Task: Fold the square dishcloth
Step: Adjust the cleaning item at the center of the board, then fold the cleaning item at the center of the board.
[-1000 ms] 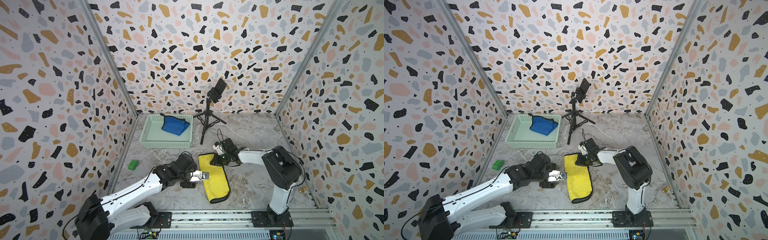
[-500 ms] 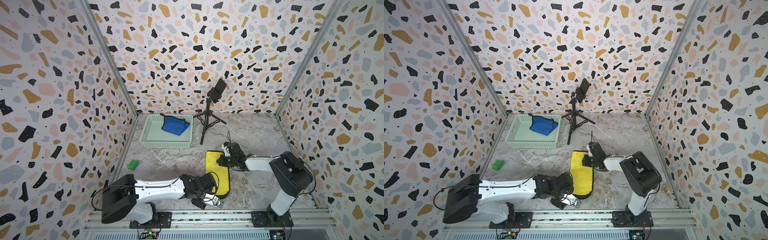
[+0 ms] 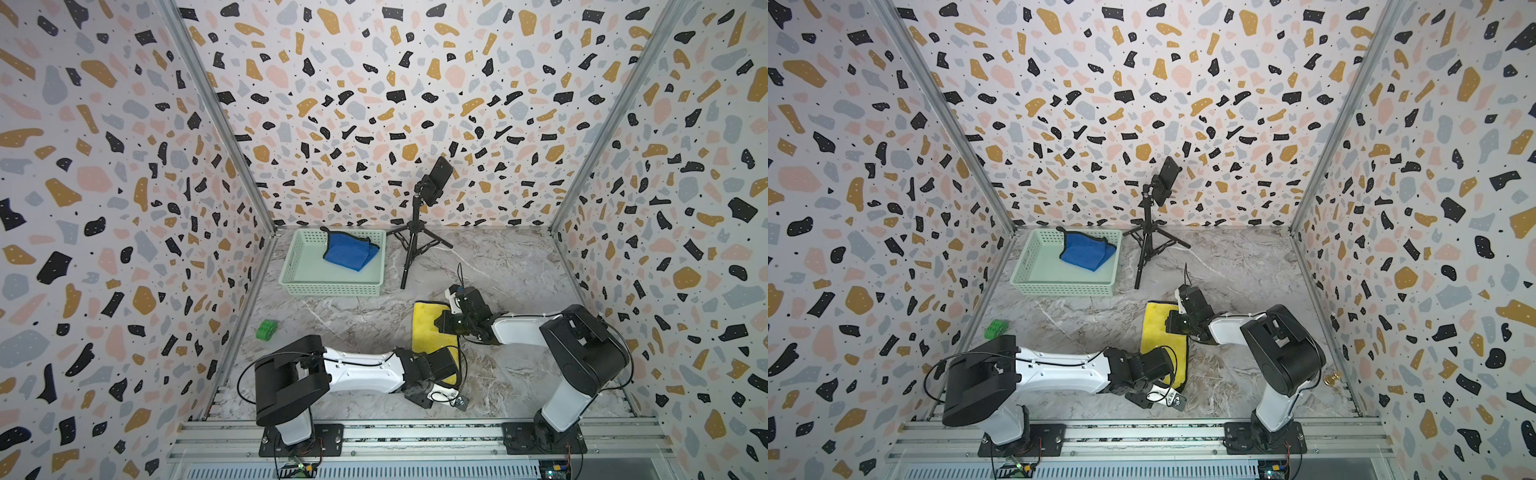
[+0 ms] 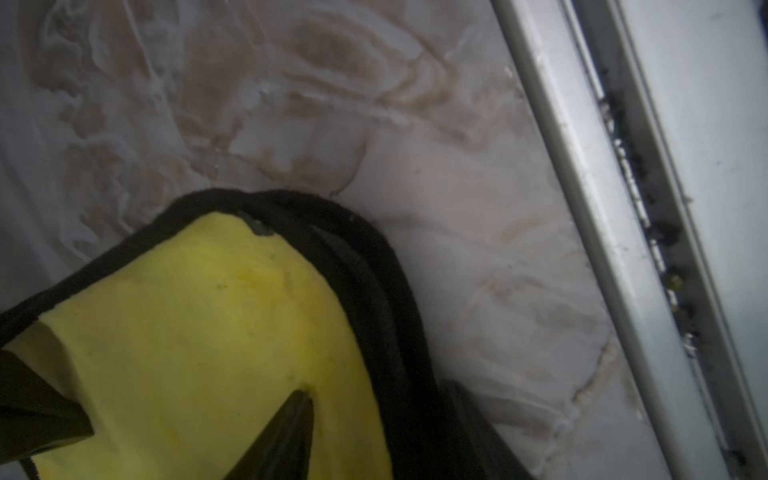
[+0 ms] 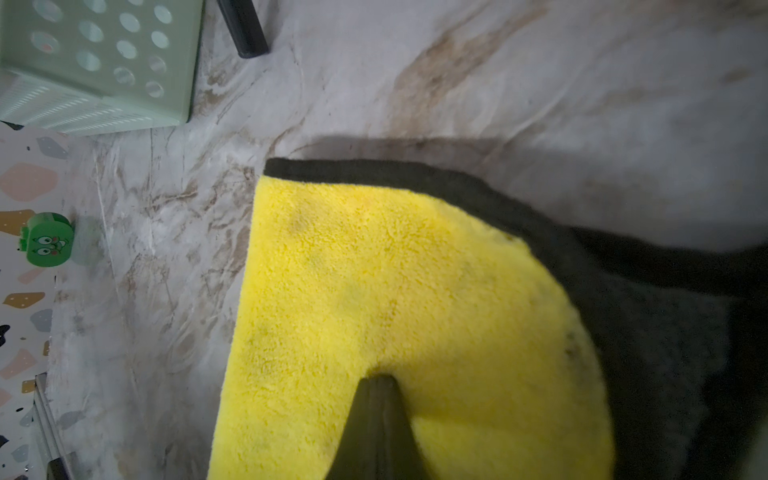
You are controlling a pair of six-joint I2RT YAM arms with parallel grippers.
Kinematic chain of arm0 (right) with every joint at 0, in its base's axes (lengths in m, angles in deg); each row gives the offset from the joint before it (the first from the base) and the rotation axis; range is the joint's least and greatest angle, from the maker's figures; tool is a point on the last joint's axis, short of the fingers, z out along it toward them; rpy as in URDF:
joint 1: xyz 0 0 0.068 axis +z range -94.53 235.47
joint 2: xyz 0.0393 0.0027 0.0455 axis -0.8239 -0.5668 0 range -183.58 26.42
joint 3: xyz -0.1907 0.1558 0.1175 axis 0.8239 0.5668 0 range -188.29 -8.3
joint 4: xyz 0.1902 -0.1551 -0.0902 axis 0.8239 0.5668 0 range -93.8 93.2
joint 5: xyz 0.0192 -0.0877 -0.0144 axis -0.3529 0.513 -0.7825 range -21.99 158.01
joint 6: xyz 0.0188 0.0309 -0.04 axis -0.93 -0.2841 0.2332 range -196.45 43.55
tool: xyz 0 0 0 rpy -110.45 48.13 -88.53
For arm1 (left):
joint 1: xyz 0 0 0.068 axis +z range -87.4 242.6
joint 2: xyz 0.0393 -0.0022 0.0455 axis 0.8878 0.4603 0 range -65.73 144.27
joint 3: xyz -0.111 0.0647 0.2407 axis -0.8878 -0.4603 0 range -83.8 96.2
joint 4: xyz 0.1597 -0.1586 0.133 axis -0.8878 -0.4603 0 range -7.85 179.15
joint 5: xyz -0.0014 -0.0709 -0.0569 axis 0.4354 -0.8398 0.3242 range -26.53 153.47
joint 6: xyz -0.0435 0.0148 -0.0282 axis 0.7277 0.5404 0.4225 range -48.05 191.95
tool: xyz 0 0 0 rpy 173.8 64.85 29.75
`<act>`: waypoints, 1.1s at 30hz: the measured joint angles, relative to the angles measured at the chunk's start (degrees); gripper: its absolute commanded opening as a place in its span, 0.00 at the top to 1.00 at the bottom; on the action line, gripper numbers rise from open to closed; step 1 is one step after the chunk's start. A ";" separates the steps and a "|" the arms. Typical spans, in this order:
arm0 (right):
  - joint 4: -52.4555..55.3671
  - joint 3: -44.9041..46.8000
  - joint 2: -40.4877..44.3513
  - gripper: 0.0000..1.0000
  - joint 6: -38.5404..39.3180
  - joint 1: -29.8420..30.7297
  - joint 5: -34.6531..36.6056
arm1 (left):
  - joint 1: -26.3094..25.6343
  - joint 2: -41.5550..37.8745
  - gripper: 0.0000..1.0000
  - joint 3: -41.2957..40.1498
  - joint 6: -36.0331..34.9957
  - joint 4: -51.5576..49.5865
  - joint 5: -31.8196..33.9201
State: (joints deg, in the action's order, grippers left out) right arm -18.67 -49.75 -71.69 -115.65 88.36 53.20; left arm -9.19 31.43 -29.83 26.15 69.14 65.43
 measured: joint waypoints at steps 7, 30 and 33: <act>1.20 0.83 1.42 1.00 0.26 -0.04 1.25 | -0.28 0.59 0.96 0.26 0.04 -1.97 1.14; 3.89 2.08 7.63 1.00 4.52 3.52 -2.43 | -0.28 -15.82 1.00 -2.51 -0.76 -12.63 7.23; 4.39 0.90 5.18 1.00 5.14 4.24 -3.82 | -0.28 -18.75 1.00 -2.51 -1.44 -14.95 6.73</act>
State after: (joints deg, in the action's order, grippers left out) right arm -14.28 -48.85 -66.51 -110.51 92.60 49.37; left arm -9.48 12.68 -32.34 24.70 54.19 72.16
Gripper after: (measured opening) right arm 0.040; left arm 0.053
